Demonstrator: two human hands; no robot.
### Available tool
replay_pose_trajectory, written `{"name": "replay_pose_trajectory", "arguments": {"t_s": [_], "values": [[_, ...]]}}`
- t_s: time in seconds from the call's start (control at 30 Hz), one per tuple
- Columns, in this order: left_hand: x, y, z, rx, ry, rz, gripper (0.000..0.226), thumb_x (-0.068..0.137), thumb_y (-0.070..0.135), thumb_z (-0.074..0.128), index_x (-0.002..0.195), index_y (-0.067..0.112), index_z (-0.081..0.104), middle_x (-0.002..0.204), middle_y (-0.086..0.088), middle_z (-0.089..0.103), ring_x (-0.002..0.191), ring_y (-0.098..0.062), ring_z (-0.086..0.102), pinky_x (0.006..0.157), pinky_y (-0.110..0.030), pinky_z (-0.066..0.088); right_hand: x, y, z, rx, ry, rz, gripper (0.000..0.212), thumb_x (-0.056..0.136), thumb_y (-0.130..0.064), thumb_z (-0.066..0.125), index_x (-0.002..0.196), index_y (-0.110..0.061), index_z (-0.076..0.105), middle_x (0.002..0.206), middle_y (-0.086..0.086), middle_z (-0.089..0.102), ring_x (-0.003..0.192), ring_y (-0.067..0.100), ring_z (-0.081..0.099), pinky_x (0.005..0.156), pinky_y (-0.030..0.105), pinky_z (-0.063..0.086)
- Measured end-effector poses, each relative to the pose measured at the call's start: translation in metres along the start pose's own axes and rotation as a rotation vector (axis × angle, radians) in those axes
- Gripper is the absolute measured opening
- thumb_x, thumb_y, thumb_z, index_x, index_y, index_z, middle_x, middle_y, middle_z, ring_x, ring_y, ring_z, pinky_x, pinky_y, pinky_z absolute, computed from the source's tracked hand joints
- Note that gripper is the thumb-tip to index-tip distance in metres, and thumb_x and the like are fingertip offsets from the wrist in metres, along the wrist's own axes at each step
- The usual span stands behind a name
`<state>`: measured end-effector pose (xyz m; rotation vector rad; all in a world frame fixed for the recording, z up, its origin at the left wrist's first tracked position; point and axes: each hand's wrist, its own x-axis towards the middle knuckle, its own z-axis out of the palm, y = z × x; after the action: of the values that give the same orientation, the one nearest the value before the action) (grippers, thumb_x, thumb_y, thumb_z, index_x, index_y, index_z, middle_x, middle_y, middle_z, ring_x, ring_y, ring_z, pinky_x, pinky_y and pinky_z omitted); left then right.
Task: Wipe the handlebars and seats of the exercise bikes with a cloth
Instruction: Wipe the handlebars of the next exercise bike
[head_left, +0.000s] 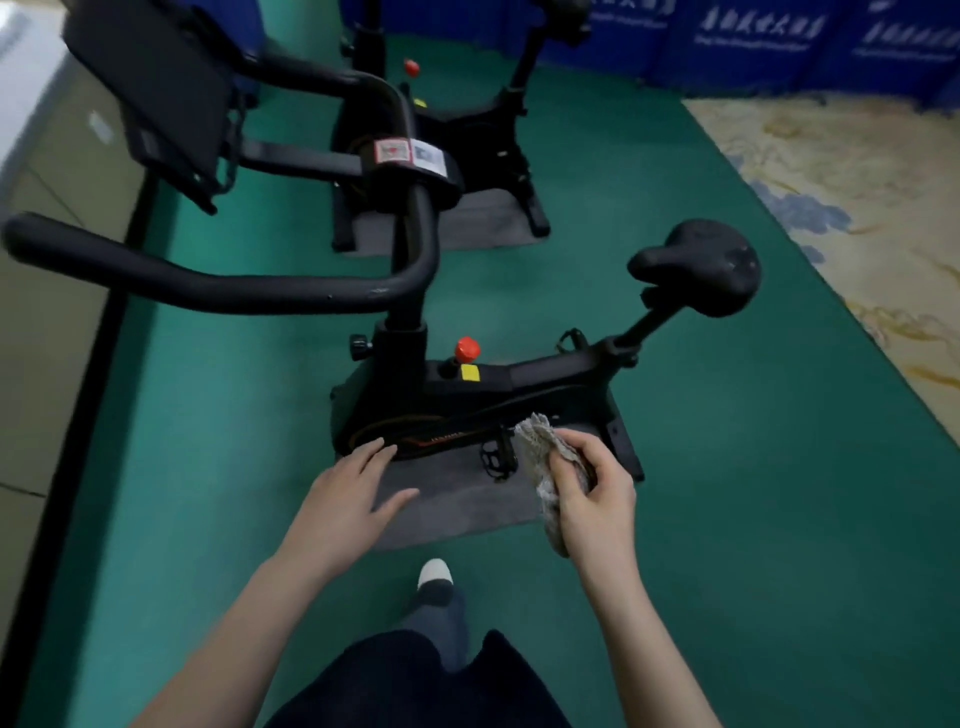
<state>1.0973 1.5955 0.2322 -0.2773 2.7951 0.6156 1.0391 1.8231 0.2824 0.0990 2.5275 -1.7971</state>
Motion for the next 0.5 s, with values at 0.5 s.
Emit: {"name": "replay_pose_trajectory", "arguments": {"t_s": [0.5], "values": [[0.049, -0.039, -0.033, -0.07, 0.147, -0.39, 0.07, 0.09, 0.063, 0.035, 0.146, 0.021, 0.029, 0.153, 0.003, 0.027, 0.133, -0.018, 0.038, 0.109, -0.032, 0.032, 0.127, -0.109, 0.074, 0.131, -0.405, -0.298, 0.023, 0.091, -0.005, 0.057, 0.095, -0.025, 0.067, 0.094, -0.01, 0.069, 0.092, 0.004, 0.063, 0.077, 0.014, 0.047]]}}
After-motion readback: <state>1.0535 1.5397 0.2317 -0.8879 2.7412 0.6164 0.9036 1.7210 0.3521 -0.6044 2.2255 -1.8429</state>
